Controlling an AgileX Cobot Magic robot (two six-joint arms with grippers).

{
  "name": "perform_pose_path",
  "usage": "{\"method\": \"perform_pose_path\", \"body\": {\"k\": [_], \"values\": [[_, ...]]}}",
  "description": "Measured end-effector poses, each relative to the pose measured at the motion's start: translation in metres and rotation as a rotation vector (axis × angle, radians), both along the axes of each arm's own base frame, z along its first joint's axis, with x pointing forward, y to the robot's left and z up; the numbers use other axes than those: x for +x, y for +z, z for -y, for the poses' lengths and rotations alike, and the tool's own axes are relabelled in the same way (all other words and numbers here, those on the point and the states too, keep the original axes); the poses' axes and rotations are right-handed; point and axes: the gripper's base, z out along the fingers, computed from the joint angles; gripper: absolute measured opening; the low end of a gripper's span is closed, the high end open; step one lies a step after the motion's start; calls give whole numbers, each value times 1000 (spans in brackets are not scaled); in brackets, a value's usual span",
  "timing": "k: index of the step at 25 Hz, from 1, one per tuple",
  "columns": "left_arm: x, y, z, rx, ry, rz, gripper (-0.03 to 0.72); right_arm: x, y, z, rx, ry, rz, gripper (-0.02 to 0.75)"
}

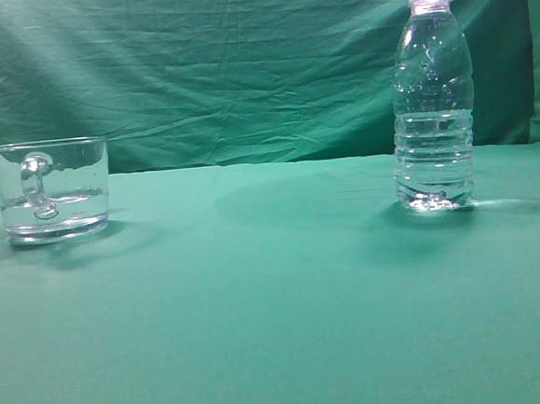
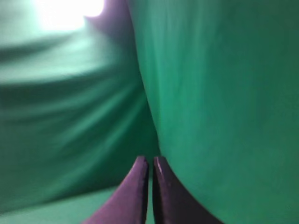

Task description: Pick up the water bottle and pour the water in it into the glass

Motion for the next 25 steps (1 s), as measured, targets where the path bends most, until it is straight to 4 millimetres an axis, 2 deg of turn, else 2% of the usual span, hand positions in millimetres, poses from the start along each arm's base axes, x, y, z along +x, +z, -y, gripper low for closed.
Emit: {"method": "perform_pose_path", "body": {"k": [2, 3, 6, 8, 11, 15, 20, 25], "values": [[0, 0, 0, 0, 0, 0, 0, 1, -17, 2, -53, -27, -197, 0], [0, 0, 0, 0, 0, 0, 0, 1, -24, 0, -133, -11, -287, 0], [0, 0, 0, 0, 0, 0, 0, 0, -41, -14, -302, 170, -485, 0], [0, 0, 0, 0, 0, 0, 0, -2, -50, -26, -390, 317, -542, 0], [0, 0, 0, 0, 0, 0, 0, -11, -67, -34, -426, 403, -517, 0], [0, 0, 0, 0, 0, 0, 0, -20, -99, -33, -394, 339, -421, 0], [0, 0, 0, 0, 0, 0, 0, -12, -143, -31, -375, 302, -395, 0], [0, 0, 0, 0, 0, 0, 0, -9, -172, -30, -310, 325, -419, 0]]}}
